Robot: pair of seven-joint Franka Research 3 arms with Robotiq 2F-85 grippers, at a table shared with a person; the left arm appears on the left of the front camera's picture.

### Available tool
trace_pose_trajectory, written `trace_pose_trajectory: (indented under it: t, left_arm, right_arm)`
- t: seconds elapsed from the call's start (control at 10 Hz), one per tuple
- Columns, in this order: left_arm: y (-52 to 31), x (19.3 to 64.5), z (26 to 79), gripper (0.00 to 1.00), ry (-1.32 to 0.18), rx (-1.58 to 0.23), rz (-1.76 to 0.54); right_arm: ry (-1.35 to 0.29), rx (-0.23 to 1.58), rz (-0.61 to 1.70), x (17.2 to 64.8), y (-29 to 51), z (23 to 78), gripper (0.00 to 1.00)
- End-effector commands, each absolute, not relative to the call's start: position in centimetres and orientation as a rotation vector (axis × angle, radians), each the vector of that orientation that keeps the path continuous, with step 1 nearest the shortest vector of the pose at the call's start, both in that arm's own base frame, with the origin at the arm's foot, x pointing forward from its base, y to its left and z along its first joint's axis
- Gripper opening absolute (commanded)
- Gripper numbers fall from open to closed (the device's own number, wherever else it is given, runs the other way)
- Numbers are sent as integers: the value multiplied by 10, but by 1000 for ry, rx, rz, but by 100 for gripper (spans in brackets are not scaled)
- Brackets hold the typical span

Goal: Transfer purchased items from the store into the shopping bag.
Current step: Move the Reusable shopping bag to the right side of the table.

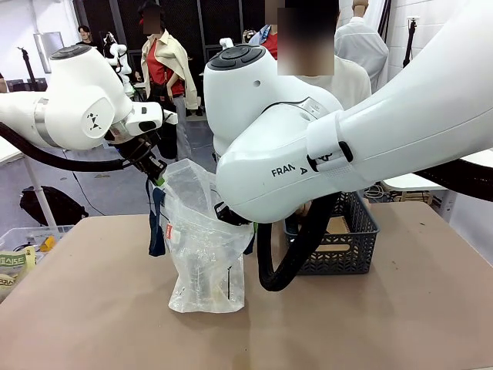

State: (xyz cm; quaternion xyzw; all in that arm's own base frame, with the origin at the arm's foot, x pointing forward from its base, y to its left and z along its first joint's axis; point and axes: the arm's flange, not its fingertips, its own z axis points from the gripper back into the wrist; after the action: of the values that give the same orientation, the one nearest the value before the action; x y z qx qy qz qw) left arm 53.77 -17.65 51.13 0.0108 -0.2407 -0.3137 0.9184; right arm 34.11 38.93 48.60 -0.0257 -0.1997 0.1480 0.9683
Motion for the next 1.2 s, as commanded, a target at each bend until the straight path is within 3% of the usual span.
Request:
trace_pose_trajectory:
  t: [0.0,1.1]
  left_arm:
    - [-173,538,515,0,-491,24,-640]
    - [-173,538,515,0,-491,24,-640]
  right_arm:
    - [-406,-49,297,339,387,484,0]
    - [-406,-49,297,339,387,484,0]
